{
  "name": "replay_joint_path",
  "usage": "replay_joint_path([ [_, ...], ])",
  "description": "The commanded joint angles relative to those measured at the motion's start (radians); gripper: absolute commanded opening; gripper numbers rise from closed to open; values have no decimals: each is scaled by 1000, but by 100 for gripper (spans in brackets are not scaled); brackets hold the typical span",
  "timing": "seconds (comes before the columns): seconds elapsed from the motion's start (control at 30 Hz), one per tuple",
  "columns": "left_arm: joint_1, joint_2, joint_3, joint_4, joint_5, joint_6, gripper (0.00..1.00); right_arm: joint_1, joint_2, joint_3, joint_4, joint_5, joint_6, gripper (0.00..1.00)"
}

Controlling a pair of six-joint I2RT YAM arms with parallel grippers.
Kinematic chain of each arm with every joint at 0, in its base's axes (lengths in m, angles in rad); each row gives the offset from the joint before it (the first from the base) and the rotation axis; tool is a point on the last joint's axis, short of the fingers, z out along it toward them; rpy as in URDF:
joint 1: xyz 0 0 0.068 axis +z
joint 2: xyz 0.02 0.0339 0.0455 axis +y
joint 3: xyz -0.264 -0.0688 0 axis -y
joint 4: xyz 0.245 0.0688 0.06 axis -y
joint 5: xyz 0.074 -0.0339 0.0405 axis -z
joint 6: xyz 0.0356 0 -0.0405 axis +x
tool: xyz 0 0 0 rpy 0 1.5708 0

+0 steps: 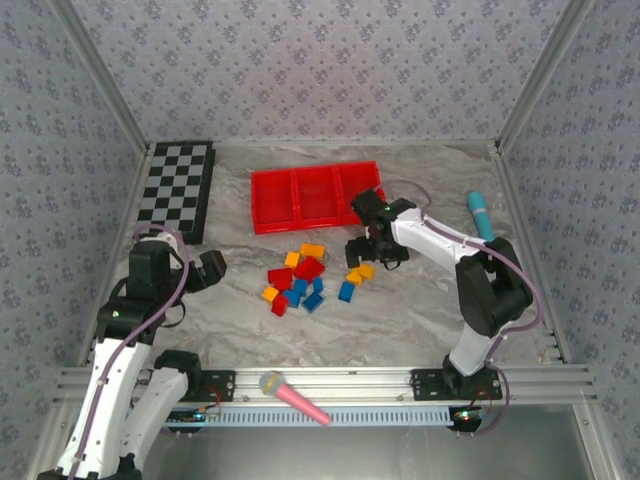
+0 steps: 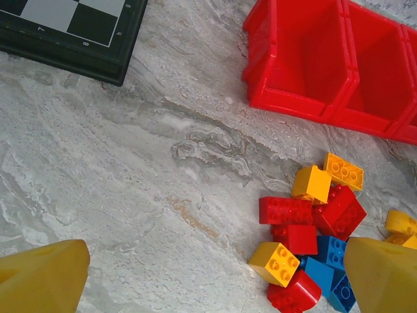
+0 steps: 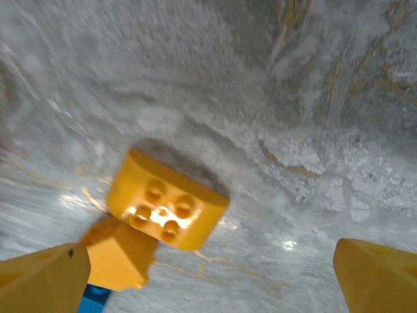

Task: Sort the legos into containers by color
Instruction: Move the lego to the center of the table.

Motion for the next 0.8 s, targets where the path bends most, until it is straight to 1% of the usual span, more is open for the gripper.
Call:
replay_joint_path([
  [0.0, -10, 0, 1, 5, 18, 12, 100, -2, 26, 0, -86, 63, -78, 98],
  [0.1, -10, -2, -1, 6, 13, 9, 100, 1, 35, -19, -72, 86, -71, 98],
  [0.43, -10, -3, 1, 1, 3, 6, 100, 50, 74, -32, -31, 87, -74, 99],
  [0.57, -13, -14, 1, -2, -11, 5, 100, 74, 66, -32, -4, 50, -84, 99],
  [0.77, -13, -14, 0, -1, -20, 3, 100, 99, 68, -32, 42, -47, -104, 98],
])
